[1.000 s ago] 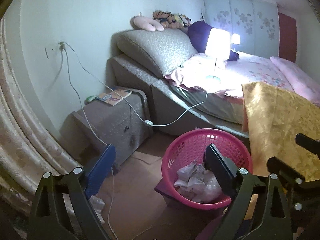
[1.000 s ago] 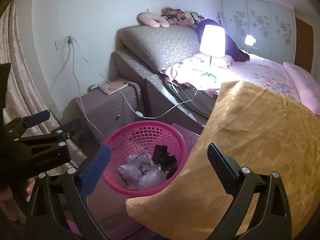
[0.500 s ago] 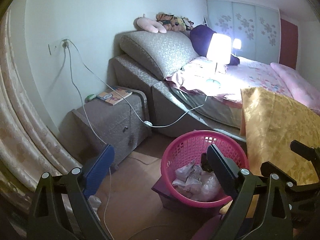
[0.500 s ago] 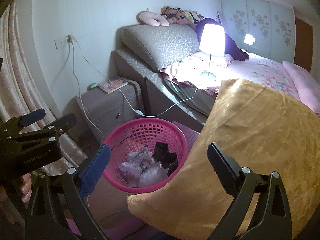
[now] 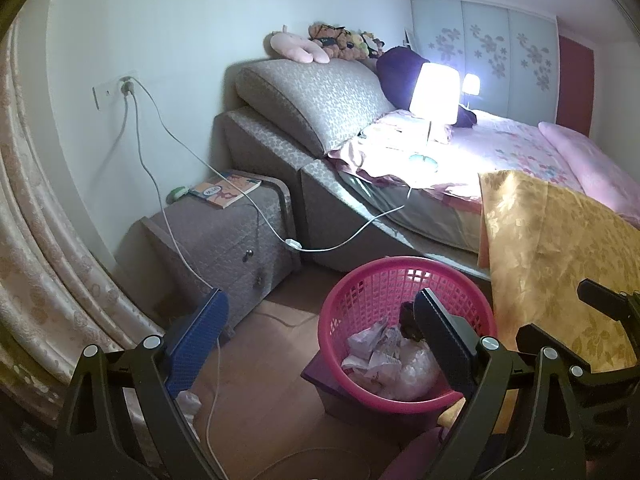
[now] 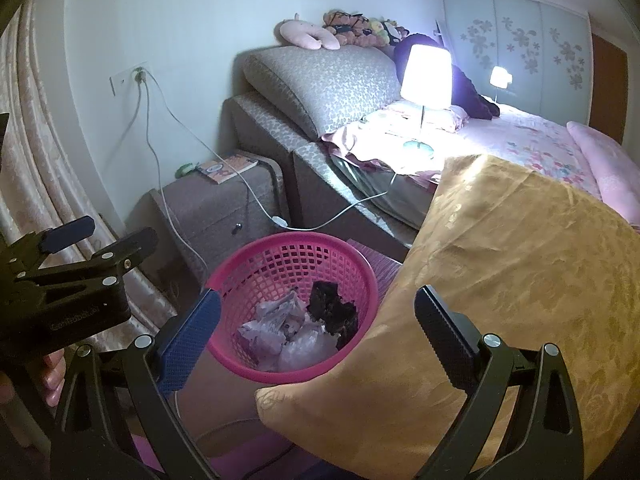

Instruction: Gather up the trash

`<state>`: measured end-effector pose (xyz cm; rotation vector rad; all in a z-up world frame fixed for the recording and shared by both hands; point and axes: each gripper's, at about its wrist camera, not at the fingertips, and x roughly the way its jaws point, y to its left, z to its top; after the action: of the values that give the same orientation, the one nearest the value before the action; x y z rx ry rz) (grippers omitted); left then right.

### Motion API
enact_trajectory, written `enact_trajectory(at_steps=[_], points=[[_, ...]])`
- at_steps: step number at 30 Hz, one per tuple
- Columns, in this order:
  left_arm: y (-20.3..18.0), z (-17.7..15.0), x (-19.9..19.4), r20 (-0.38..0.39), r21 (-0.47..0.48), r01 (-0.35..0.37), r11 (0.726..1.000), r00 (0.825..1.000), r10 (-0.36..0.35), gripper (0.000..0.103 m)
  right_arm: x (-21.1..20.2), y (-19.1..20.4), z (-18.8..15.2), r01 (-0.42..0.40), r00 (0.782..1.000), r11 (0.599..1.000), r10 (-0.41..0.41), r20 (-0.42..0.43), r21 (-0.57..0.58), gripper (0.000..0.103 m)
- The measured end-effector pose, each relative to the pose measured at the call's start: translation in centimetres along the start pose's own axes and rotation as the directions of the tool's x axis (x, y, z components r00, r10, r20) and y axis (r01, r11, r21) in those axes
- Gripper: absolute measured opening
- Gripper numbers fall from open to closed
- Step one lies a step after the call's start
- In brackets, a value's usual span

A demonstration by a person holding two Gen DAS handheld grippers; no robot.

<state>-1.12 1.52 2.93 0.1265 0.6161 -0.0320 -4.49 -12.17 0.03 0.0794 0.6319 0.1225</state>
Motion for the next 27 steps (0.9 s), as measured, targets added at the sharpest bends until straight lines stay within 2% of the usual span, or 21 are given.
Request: enact_trajectory(at_steps=[27], points=[[-0.4, -0.8, 0.4, -0.022, -0.021, 0.007, 1.0, 1.0, -0.008, 0.09, 0.2, 0.1, -0.3, -0.001, 1.0, 1.0, 0.002, -0.009, 0.002, 0.094]])
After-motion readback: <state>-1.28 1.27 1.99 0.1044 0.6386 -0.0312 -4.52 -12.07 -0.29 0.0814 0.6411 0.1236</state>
